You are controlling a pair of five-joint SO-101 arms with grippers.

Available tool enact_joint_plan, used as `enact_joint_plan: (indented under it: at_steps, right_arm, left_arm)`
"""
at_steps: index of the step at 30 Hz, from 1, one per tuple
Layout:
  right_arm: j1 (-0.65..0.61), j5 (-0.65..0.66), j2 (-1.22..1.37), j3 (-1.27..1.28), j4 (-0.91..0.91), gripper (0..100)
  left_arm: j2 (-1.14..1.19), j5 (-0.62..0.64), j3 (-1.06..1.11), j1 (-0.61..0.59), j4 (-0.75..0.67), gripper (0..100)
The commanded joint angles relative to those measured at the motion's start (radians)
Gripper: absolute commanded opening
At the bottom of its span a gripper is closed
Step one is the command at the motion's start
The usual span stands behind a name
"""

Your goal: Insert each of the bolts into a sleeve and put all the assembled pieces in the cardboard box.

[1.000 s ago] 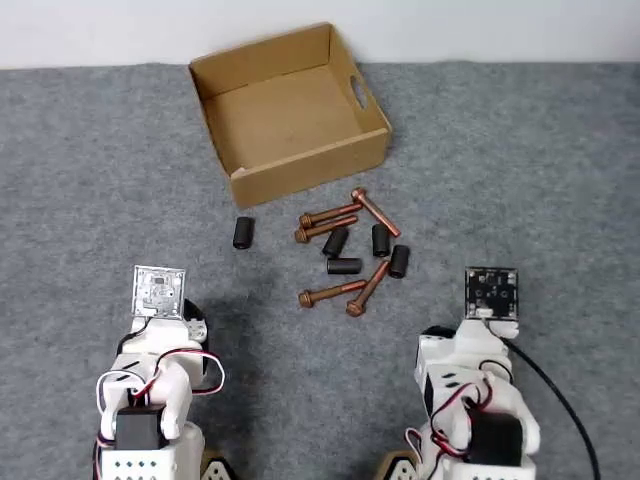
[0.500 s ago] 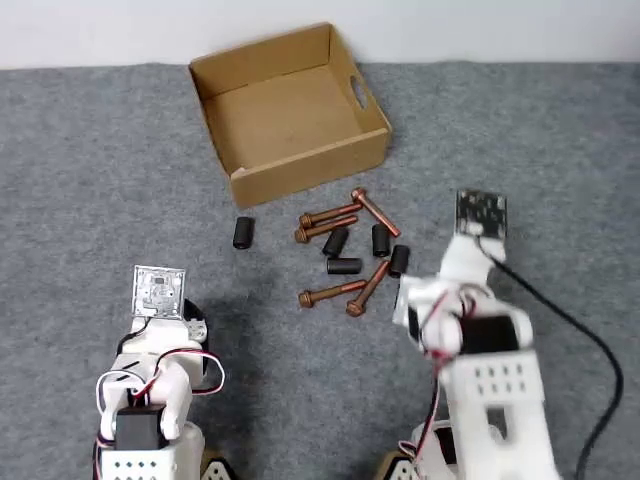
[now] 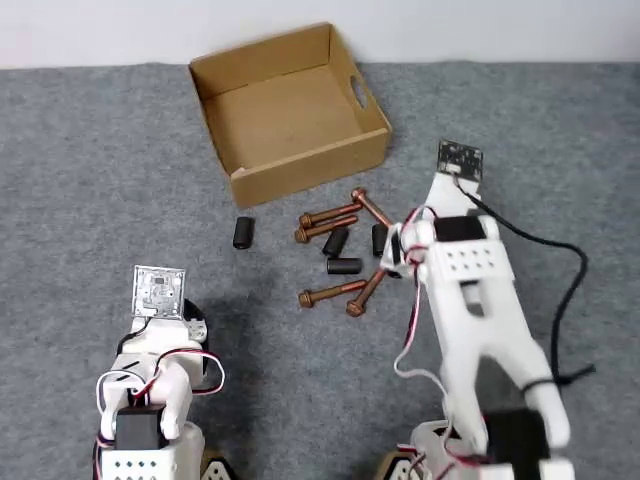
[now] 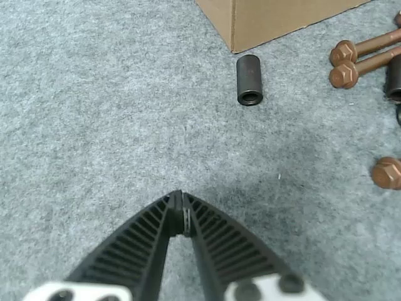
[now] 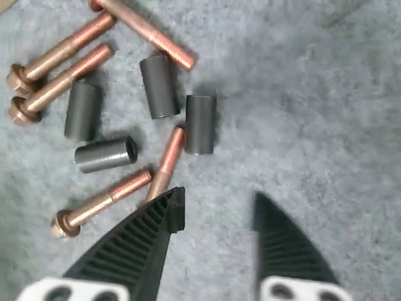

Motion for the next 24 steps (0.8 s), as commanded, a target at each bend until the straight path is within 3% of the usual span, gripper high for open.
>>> enact_joint_plan:
  at_steps: [1,9,24]
  right_arm:
    - [-0.025,-0.025,0.077,-0.101,-0.01,23.8]
    - [-0.039,-0.026,0.282,-0.247,-0.021,16.2]
    - [-0.007,-0.025,0.553,-0.416,-0.019,15.8]
  left_arm:
    - [-0.006,-0.008,-0.005,-0.003,-0.023,1]
    - [-0.006,-0.008,-0.005,-0.003,-0.023,1]
    - [-0.006,-0.008,-0.005,-0.003,-0.023,1]
